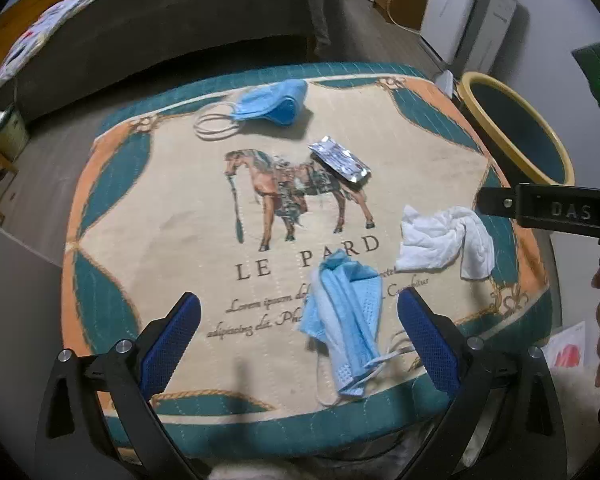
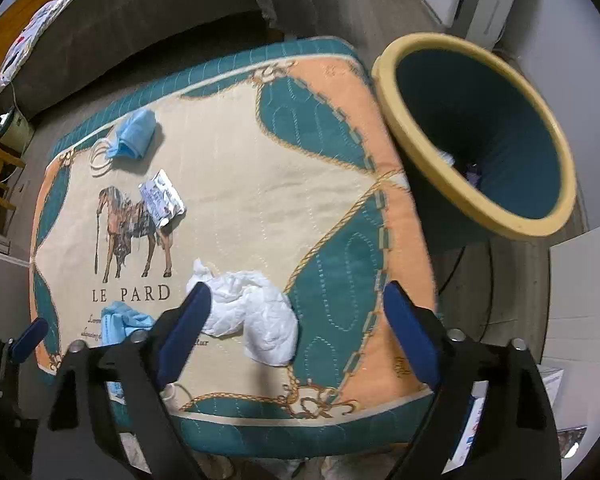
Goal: Collect trash
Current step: 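Grasp the blue face mask with left tool while right tool grasps white tissue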
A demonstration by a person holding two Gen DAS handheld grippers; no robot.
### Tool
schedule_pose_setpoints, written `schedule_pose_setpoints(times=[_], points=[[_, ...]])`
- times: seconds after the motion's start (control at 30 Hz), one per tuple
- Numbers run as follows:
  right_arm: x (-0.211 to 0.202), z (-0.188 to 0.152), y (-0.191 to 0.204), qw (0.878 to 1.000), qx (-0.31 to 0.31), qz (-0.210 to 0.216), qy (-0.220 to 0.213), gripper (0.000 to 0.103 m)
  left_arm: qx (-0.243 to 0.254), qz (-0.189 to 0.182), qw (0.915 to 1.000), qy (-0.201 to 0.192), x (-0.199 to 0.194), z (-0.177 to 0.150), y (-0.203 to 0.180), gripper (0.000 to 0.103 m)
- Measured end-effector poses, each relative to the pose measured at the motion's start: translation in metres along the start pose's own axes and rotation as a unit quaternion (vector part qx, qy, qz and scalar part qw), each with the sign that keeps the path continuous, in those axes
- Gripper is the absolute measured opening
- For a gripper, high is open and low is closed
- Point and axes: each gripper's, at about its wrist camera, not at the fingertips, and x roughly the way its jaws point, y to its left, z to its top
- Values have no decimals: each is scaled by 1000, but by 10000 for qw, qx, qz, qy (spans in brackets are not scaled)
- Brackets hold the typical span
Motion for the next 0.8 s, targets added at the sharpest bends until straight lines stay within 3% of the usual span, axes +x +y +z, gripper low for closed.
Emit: schedule_pose_setpoints(times=[0.27, 0.53, 0.73, 0.8], points=[[18, 1, 9, 9995, -82, 167, 249, 57, 202, 54, 9995, 227, 18, -2, -9, 96], [28, 0, 16, 9987, -199, 201, 415, 50, 339, 59, 9986, 407, 29, -5, -15, 94], [34, -1, 18, 9981, -296, 162, 508, 36, 425, -21, 9973, 594, 38, -6, -19, 78], [37, -1, 21, 9978, -349, 155, 535, 28, 474, -47, 9969, 627, 40, -7, -20, 65]])
